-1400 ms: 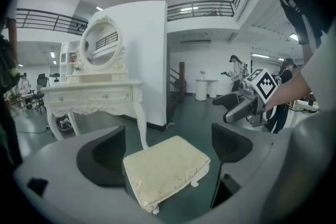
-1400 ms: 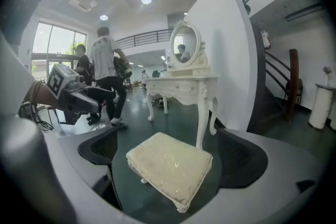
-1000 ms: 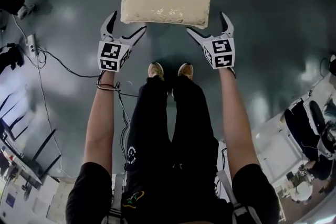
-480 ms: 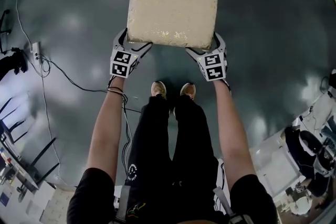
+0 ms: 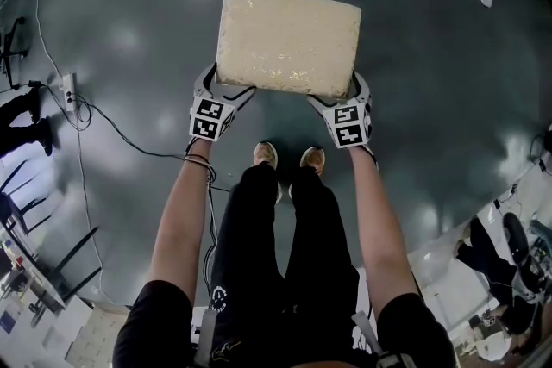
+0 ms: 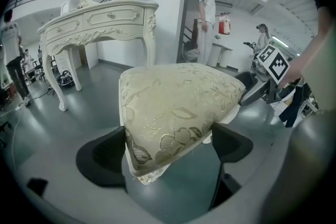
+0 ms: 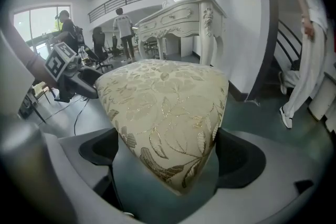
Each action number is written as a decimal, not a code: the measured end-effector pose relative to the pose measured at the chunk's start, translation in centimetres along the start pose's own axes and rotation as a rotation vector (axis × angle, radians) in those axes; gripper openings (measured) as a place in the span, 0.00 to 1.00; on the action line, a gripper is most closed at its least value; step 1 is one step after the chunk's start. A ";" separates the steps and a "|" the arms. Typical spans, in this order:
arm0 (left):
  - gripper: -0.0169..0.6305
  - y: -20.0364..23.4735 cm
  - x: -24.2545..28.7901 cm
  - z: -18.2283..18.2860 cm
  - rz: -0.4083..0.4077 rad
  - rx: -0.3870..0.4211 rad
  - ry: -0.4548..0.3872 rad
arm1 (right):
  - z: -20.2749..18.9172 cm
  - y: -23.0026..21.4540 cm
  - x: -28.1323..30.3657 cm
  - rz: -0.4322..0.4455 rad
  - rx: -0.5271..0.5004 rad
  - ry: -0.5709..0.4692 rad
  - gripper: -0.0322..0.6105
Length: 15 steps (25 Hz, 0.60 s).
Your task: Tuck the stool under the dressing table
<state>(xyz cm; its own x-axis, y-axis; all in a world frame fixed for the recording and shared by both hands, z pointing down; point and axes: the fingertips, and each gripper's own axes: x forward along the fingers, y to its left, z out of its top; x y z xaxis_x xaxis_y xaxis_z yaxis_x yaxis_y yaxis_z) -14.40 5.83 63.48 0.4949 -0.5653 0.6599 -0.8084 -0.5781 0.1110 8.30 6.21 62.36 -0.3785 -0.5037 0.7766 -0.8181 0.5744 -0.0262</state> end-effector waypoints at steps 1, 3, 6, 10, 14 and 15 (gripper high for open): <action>0.81 0.0 0.2 0.0 0.002 -0.002 0.008 | 0.0 -0.1 0.1 -0.001 0.001 0.004 0.96; 0.81 -0.2 0.5 0.1 0.005 -0.007 0.023 | -0.2 -0.4 0.2 -0.003 0.008 0.016 0.96; 0.81 -1.3 1.5 0.2 0.009 -0.013 0.031 | -1.1 -1.6 0.0 -0.007 0.014 0.026 0.96; 0.81 -0.9 1.7 0.1 0.032 -0.036 0.028 | -0.7 -1.8 0.8 -0.006 0.013 0.010 0.96; 0.81 0.7 1.1 -0.7 0.054 -0.039 0.038 | 0.1 -0.5 1.7 -0.009 0.015 0.006 0.96; 0.81 0.8 1.4 -0.8 0.050 -0.037 0.046 | 0.0 -0.6 1.8 -0.010 0.015 0.010 0.96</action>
<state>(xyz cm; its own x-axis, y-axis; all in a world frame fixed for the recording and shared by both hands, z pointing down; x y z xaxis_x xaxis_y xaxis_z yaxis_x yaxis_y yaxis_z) -14.58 5.06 65.02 0.4390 -0.5645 0.6990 -0.8433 -0.5274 0.1037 8.14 4.93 63.83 -0.3657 -0.5030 0.7831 -0.8282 0.5597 -0.0272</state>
